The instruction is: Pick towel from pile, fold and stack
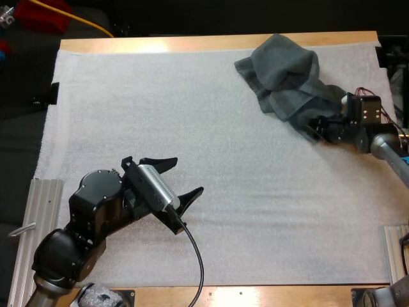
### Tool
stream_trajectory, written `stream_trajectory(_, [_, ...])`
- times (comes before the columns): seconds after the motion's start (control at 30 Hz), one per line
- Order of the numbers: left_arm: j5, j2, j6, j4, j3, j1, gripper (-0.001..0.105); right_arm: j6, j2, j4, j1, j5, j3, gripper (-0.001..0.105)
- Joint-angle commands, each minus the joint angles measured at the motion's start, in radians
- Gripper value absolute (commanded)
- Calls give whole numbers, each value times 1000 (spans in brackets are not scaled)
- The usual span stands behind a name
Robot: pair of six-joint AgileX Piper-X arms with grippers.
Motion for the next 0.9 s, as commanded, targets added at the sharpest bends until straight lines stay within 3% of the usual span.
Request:
stream_trajectory(0.0, [6, -1, 2, -17, -8, -5, 70, 6, -5, -9, 7, -3, -9, 17])
stream_trajectory(0.23, [6, -1, 2, -17, -8, -5, 70, 35, -30, -9, 10, -12, -9, 0])
stream_trajectory(0.63, [6, -1, 2, -17, -8, -5, 70, 23, -250, 48, 13, 30, -37, 0])
stream_trajectory(0.87, [6, -1, 2, -17, -8, -5, 70, 23, -338, 116, 13, 47, -203, 0])
